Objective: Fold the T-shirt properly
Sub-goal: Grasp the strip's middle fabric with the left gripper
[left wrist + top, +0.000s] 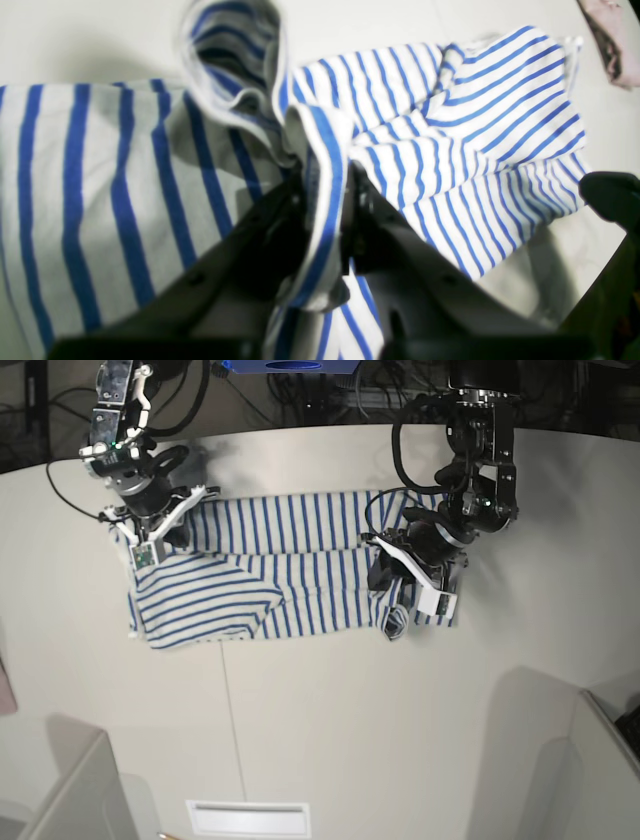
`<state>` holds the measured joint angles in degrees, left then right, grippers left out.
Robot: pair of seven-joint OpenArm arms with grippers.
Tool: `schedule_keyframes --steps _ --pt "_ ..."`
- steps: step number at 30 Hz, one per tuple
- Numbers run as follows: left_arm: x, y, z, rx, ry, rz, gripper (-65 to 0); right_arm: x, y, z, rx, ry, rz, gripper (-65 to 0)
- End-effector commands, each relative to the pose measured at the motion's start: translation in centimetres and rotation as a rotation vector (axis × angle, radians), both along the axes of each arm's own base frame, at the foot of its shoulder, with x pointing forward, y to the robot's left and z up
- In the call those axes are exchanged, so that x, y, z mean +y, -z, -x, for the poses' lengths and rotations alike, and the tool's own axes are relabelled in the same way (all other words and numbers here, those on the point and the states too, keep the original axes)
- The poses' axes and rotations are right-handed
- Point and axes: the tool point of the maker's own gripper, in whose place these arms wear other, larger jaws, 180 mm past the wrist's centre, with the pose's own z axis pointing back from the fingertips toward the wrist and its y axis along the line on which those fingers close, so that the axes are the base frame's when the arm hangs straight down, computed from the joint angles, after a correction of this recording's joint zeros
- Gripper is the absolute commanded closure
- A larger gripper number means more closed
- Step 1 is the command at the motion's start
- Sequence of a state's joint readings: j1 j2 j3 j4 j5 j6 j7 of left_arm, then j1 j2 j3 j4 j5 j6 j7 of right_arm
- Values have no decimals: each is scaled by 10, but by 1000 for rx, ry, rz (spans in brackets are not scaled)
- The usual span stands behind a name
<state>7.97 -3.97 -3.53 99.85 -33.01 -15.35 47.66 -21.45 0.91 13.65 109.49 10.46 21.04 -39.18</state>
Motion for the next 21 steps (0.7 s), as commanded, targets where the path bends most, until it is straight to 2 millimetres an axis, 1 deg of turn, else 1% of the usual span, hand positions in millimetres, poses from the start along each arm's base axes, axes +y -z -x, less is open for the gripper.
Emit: schedule_keyframes --steps 1,7,10,13,21 --pt "-4 -15 -9 -55 3 26 0 -1 -11 -7 -45 1 -3 0" --pt "-1 -17 -15 -41 -45 32 0 -1 -11 -8 -45 2 -3 0" --pt "-16 -16 -11 -38 2 34 0 -1 -12 -9 -50 2 -3 0" --pt "-24 -16 -10 -37 21 39 0 -1 -14 -13 -59 2 -3 0" --pt "-25 -16 -11 -36 21 42 0 -1 -14 -13 -59 2 -3 0"
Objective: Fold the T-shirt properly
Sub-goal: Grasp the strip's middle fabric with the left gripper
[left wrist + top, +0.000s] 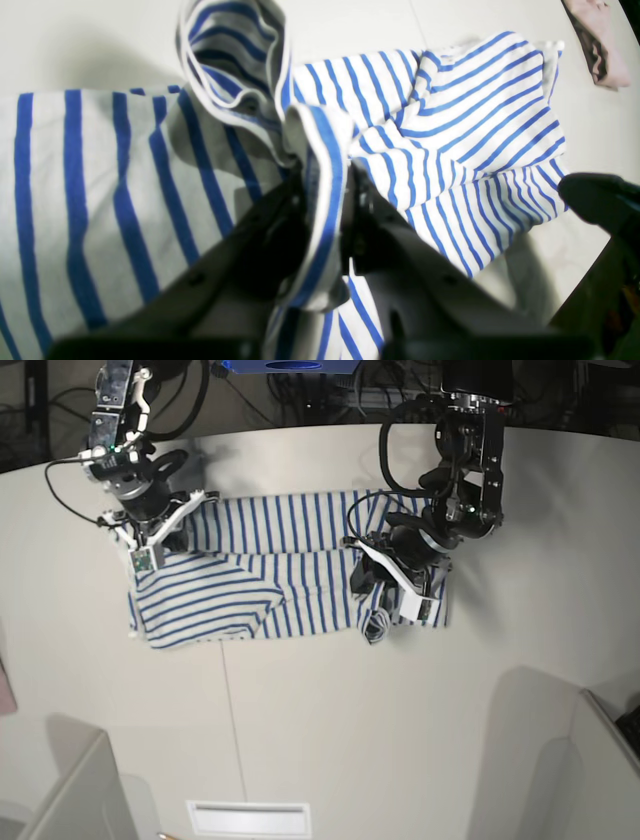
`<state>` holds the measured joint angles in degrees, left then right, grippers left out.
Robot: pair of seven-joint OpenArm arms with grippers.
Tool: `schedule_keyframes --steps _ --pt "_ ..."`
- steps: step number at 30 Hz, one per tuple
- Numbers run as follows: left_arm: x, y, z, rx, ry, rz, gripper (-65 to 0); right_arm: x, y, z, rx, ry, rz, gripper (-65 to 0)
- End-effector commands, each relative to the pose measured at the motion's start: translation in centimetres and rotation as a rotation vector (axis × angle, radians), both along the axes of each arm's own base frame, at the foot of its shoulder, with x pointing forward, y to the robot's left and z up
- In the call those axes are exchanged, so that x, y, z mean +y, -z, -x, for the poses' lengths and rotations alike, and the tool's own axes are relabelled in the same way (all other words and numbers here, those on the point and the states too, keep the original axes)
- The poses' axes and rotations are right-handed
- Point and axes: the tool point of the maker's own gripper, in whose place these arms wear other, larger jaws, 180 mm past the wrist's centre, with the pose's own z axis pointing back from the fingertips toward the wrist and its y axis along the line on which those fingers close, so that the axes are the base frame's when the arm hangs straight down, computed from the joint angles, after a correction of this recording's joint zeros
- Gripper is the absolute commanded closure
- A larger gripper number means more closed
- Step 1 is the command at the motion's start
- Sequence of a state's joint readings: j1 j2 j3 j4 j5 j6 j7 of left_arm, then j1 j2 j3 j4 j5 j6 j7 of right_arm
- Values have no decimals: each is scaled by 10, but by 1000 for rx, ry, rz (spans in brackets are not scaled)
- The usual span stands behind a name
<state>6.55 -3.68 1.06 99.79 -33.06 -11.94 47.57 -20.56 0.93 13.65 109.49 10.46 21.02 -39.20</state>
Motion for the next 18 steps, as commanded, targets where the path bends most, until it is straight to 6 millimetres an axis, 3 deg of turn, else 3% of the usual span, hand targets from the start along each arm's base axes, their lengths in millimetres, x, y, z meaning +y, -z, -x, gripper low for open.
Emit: schedule_keyframes --steps 1,18 --pt "-3 -13 -8 -46 -3 29 0 0 -11 -7 -44 0 -4 0" --pt "-11 -13 -6 -36 -4 55 0 0 -11 -7 -45 0 -4 0"
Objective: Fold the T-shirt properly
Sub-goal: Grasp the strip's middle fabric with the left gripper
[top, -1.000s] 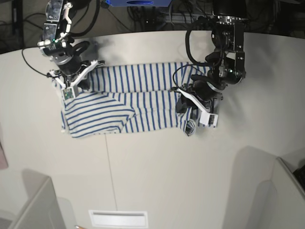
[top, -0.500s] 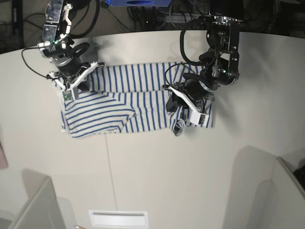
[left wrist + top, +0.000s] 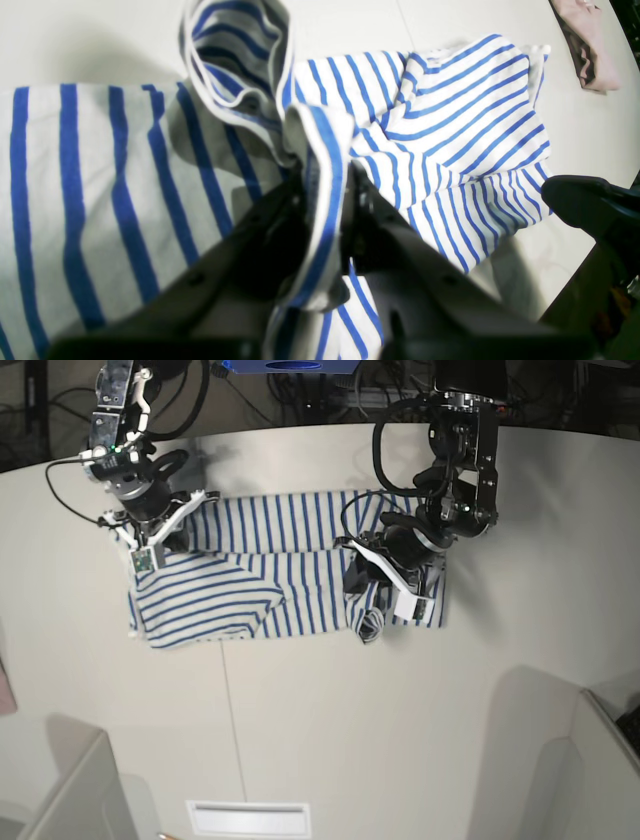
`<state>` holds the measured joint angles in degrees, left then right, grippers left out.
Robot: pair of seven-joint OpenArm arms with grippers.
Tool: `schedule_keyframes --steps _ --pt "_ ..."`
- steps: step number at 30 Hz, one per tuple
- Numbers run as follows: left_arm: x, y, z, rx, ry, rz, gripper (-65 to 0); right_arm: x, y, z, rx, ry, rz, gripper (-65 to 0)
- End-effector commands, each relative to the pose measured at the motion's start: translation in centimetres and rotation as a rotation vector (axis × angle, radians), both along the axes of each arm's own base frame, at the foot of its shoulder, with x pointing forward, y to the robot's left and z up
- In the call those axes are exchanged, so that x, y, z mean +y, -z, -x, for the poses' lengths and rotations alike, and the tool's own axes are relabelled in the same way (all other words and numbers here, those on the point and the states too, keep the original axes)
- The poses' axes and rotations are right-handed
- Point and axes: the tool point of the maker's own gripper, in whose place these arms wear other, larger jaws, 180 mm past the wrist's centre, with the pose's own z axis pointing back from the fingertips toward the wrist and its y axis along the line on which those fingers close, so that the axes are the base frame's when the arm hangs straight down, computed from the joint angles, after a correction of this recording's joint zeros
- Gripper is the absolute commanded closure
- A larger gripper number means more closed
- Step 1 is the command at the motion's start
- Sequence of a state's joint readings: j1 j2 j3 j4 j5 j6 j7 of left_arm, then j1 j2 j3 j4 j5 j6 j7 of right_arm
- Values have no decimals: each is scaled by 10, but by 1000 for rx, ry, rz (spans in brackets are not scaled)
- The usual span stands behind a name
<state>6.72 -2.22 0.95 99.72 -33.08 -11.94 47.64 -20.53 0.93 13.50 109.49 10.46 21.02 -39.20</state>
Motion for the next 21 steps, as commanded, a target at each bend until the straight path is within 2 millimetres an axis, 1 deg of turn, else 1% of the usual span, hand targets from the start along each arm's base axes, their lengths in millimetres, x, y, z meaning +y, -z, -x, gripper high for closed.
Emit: schedule_keyframes --steps 1,9,15,17,21 --pt "-4 -13 -7 -41 0 30 0 -1 -11 -7 -45 2 -4 0" --pt "-3 -11 -6 -35 0 28 0 -1 -11 -7 -45 2 -4 0" --pt "-2 10 -3 28 -6 29 0 -1 -11 -7 -45 2 -4 0" --pt "-2 14 -2 37 -7 28 -36 -1 -11 -7 -45 2 -4 0" --pt "-2 14 -1 37 -7 28 -110 -1 -10 -7 -44 2 -3 0"
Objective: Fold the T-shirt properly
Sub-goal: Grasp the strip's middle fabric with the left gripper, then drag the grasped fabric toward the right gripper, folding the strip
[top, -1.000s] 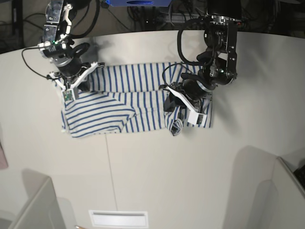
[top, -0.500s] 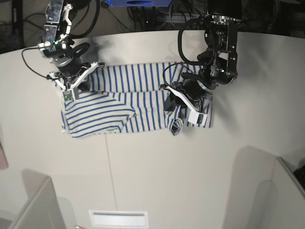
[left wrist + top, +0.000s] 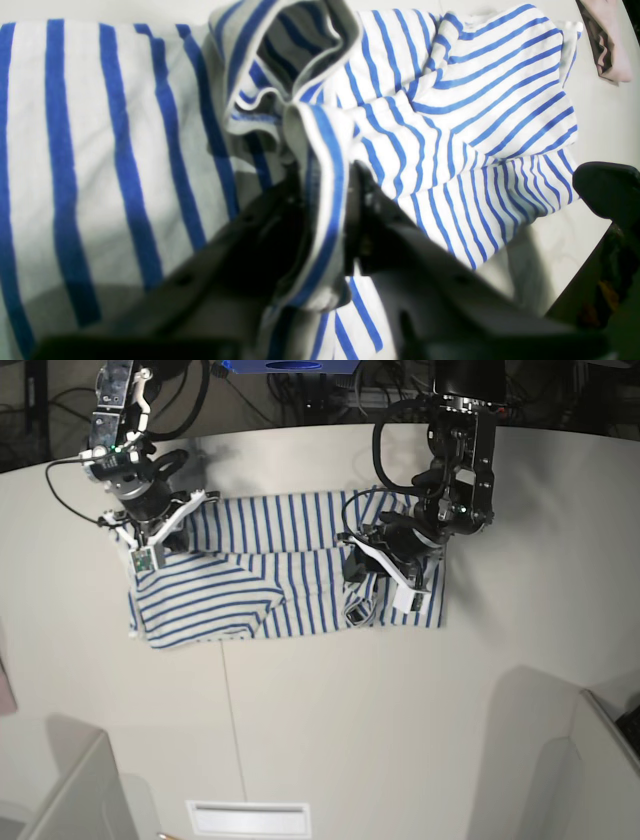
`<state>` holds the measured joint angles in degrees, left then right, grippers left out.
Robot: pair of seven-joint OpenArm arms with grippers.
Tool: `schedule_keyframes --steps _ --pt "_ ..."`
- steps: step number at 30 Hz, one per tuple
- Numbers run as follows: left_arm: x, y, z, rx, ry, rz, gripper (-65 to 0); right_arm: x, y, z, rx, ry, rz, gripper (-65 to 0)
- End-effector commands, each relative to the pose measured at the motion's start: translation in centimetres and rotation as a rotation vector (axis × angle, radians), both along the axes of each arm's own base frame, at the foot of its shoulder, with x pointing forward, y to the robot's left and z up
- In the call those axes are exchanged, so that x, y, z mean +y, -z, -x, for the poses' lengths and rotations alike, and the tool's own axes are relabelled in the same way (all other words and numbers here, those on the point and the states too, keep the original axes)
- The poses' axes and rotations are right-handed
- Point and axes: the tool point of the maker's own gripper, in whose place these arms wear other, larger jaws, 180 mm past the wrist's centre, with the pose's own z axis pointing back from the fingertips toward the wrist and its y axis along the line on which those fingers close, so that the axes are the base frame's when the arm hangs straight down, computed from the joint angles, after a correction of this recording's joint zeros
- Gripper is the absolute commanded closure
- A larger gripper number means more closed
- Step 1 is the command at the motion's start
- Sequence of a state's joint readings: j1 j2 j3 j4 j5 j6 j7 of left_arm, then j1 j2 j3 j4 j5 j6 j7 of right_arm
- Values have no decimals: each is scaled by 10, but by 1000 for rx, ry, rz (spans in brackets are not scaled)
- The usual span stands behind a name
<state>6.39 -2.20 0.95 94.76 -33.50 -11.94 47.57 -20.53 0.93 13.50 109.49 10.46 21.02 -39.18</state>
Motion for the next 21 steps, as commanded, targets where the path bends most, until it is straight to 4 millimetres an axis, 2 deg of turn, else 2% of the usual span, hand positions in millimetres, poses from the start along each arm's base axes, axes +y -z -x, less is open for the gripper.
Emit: schedule_keyframes --steps 1,7,11,16,21 --pt "-4 -14 -8 -45 -1 26 -138 -1 -10 -7 -43 2 -3 0" --pt "-6 -20 -14 -63 -2 34 -295 -1 -10 -7 -43 2 -3 0" --pt "-11 -23 -19 -71 -4 49 -377 -1 -10 -7 -43 2 -3 0" --pt "-29 -30 -21 -77 -5 97 -439 -1 -10 -7 -43 2 -3 0" --pt "-69 -32 -12 -70 102 119 -439 -1 -10 -7 -43 2 -3 0"
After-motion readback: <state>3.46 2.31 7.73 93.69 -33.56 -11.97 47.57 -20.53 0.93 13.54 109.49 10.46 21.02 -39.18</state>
